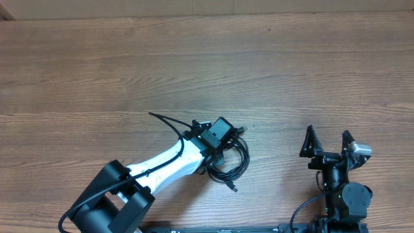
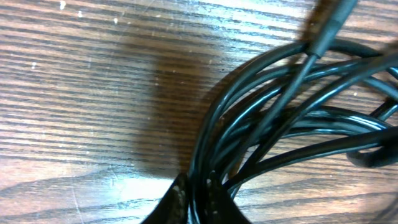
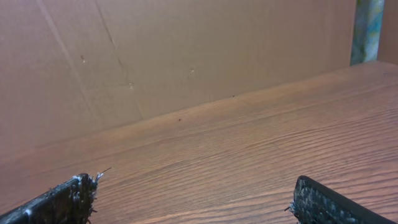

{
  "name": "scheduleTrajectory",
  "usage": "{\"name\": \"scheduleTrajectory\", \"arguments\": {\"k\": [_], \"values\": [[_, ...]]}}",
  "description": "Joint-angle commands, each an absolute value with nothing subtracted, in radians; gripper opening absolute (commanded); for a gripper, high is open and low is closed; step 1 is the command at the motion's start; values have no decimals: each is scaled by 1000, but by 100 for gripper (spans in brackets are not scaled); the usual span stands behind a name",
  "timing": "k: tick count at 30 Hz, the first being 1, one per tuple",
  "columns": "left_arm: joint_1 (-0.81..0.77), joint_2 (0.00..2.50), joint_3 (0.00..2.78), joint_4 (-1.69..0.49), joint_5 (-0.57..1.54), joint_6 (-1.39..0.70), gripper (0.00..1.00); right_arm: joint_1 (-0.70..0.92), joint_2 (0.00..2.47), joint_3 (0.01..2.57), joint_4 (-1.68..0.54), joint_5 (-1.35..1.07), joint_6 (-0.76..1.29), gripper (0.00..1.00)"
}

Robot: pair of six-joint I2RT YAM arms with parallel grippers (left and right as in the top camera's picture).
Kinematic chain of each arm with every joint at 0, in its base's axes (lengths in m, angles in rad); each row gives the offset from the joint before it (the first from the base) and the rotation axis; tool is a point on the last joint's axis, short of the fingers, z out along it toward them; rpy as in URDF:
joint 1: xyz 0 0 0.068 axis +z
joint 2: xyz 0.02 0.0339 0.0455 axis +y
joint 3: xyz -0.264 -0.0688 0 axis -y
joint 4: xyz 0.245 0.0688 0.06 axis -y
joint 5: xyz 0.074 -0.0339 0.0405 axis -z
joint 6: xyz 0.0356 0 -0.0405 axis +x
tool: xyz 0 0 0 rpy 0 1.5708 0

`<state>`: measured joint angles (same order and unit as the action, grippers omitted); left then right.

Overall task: Untangle cables
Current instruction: 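Close the left gripper on the cable loops and pinch them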

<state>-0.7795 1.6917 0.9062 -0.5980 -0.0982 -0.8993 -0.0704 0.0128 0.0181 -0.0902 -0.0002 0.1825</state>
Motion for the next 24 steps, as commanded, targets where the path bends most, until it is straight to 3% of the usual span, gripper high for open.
{"name": "scheduleTrajectory", "arguments": {"k": [1,4,7,18,24], "values": [[-786,1697,918,-598,-104,-870,26,-72,3,8,-84,-2,178,100],[-786,1697,918,-601,-104,-868,33,-72,3,8,-84,-2,178,100],[-786,1698,918,-609,-104,-868,33,-72,3,8,-84,-2,178,100],[-787,1779,917,-609,-76,-868,22,-72,3,8,-84,-2,178,100],[-787,1805,917,-600,-59,-868,39,-72,3,8,-84,-2,178,100]]}}
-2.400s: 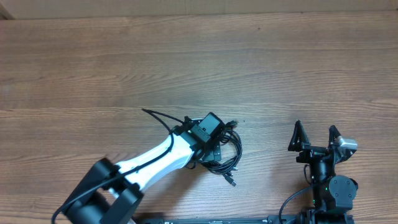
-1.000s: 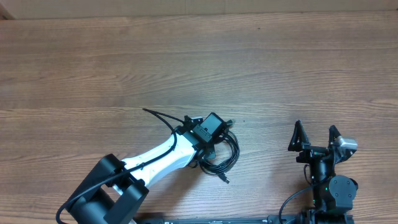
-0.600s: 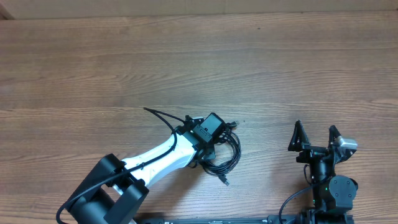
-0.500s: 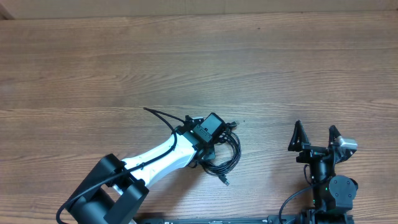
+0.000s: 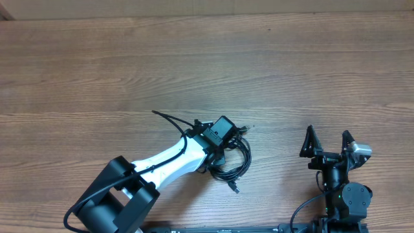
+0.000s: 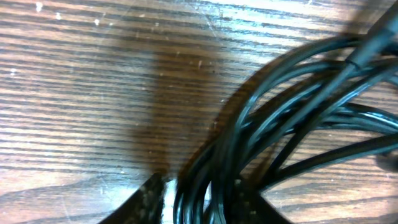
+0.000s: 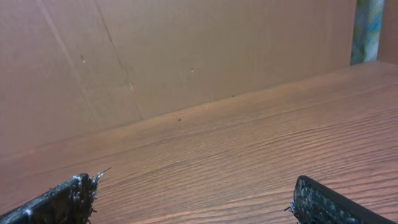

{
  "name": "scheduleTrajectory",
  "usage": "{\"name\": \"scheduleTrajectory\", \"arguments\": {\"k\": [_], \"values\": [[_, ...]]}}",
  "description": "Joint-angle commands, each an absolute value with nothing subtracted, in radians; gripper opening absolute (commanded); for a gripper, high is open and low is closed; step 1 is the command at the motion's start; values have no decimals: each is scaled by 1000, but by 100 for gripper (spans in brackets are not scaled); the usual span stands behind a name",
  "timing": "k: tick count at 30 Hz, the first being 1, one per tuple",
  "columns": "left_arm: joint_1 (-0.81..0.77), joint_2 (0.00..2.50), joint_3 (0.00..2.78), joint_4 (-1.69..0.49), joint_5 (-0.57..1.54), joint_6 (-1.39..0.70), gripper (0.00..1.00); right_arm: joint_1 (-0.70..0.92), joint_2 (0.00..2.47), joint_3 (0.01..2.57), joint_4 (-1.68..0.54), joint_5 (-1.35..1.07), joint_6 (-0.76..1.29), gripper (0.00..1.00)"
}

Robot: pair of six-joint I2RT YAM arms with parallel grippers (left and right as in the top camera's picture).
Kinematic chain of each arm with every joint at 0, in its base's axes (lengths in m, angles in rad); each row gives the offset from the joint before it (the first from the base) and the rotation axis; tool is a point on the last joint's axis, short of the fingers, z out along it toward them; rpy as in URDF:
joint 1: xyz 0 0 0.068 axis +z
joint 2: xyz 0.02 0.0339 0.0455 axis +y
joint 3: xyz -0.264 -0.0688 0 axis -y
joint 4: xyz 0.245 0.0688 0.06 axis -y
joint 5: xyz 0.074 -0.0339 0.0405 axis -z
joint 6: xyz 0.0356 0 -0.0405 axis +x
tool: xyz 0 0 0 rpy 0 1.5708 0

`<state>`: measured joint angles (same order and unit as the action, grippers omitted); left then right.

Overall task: Untangle cables
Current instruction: 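Close the left gripper on the cable loops and pinch them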

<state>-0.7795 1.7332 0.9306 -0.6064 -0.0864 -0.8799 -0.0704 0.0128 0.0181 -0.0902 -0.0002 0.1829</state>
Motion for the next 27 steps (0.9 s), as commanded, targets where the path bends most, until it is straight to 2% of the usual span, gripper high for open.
{"name": "scheduleTrajectory", "arguments": {"k": [1,3,8,16,27], "values": [[-787,1808,917,-598,-59,-868,40,-72,3,8,-84,-2,178,100],[-787,1818,917,-597,-59,-868,41,-72,3,8,-84,-2,178,100],[-788,1825,917,-586,-60,-868,29,-72,3,8,-84,-2,178,100],[-789,1826,917,-570,-63,-867,4,-72,3,8,-84,-2,178,100],[-786,1809,954,-579,-25,-756,4,-72,3,8,-84,-2,178,100]]}}
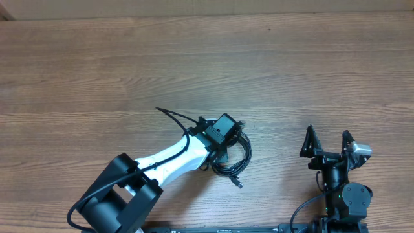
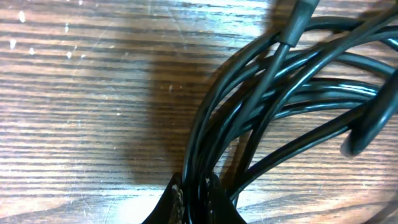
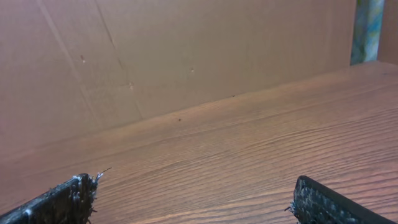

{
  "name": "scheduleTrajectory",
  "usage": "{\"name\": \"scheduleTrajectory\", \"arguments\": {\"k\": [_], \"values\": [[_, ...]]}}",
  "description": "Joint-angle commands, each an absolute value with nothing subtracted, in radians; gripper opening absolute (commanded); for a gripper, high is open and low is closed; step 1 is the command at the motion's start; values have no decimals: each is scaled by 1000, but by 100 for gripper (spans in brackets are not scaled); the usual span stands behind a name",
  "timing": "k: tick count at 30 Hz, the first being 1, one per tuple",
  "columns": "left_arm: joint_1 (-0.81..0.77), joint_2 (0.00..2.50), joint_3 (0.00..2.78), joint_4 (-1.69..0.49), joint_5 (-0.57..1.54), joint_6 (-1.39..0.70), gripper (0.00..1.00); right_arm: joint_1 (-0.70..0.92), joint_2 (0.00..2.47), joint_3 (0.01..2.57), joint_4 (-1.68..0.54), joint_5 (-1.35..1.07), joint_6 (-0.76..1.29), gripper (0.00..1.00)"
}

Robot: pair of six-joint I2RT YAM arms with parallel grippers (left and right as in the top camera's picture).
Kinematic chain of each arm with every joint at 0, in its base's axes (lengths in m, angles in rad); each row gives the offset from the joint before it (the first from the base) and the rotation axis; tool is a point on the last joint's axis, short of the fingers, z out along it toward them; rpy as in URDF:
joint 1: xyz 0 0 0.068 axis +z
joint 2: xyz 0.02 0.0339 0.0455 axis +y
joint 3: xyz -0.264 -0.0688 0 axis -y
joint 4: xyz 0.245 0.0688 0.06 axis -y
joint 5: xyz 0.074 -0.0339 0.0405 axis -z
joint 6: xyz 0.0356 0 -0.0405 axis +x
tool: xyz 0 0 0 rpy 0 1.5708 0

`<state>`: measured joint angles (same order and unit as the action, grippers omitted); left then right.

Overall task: Untangle cables
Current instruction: 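Close the left gripper on the cable loops and pinch them, then lift the cable bundle with the left gripper toward the right gripper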

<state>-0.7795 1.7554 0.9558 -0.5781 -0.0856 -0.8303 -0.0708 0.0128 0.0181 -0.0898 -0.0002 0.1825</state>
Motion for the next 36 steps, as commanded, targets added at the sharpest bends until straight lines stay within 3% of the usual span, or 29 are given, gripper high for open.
{"name": "scheduleTrajectory", "arguments": {"k": [1,11,24,36], "values": [[-786,1798,971,-579,3,-720,4,-72,3,8,-84,-2,178,100],[-785,1579,1132,-685,43,-586,4,-72,3,8,-84,-2,178,100],[-784,1330,1137,-668,19,-393,4,-73,3,8,-84,-2,178,100],[-784,1176,1137,-648,27,-359,4,-72,3,8,-84,-2,178,100]]}}
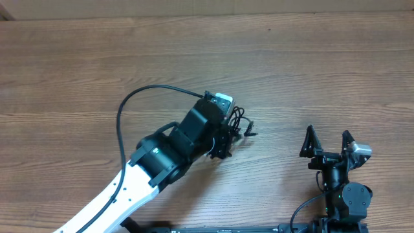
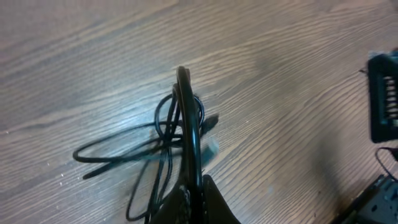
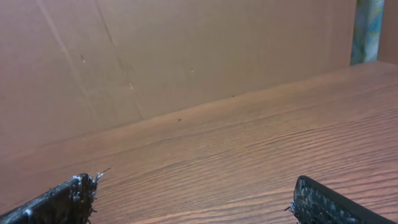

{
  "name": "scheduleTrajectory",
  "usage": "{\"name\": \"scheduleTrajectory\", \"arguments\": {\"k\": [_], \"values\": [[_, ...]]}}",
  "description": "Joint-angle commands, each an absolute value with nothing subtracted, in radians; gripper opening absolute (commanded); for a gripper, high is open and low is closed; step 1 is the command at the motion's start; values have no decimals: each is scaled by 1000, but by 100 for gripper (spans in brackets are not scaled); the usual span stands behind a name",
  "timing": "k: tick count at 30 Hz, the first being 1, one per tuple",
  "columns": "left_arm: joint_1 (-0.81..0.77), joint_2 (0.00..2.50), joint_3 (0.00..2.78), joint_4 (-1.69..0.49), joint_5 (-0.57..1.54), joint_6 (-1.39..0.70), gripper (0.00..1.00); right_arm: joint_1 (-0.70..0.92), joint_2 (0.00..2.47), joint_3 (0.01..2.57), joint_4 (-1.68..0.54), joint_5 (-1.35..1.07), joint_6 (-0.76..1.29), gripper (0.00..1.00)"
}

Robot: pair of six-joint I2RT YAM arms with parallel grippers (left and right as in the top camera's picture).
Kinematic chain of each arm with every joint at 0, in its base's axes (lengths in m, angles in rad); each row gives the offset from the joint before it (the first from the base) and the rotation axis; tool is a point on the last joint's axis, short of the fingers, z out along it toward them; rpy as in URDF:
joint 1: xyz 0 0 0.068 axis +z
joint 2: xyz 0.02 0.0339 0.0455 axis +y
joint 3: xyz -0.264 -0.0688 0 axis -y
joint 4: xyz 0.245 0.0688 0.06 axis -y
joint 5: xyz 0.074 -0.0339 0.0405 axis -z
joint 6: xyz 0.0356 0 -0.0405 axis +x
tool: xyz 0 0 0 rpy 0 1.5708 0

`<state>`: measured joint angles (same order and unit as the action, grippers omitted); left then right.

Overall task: Untangle cables
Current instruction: 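Lift the cable bundle with the left gripper toward the right gripper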

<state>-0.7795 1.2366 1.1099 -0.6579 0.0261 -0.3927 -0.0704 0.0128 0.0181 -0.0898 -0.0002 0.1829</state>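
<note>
A tangled bundle of thin black cables (image 2: 169, 133) hangs off the wooden table (image 2: 298, 124), pinched in my left gripper (image 2: 193, 194), which is shut on several strands. Its loops dangle below the fingers, with loose ends sticking out to the left. From overhead the bundle (image 1: 237, 124) shows just right of the raised left wrist, one plug end (image 1: 252, 134) pointing right, and the left gripper's fingers are hidden under the wrist. My right gripper (image 1: 330, 144) rests near the front right edge, open and empty, well apart from the cables. Its fingertips (image 3: 65, 198) frame bare table.
The left arm's own black lead (image 1: 139, 97) arcs over the table to the left of the wrist. A brown cardboard wall (image 3: 186, 50) stands behind the table. The right arm's base (image 1: 343, 194) sits at the front edge.
My left arm has risen high off the table with the cable bundle still pinched; the bundle now hangs in the air and sits further back and right. The right arm is unchanged.
At the earliest moment my left gripper was low on the table, closed on the bundle's strands. Then its fingers stood slightly apart around them, then closed again. Now the bundle is lifted clear of the wood. The right gripper stayed open and still throughout.
</note>
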Motion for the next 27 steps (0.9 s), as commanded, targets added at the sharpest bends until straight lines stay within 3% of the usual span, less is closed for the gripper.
{"name": "scheduleTrajectory", "arguments": {"k": [1,16,21,27], "values": [[-784,1161,1137,-648,27,-356,4,-72,3,8,-84,-2,178,100],[-784,1075,1137,-649,54,-336,4,-73,3,8,-77,-2,178,100],[-784,1075,1138,-643,63,-308,4,-72,3,25,-56,-71,288,100],[-784,1075,1148,-621,136,-155,4,-73,10,240,-350,-162,292,100]]}}
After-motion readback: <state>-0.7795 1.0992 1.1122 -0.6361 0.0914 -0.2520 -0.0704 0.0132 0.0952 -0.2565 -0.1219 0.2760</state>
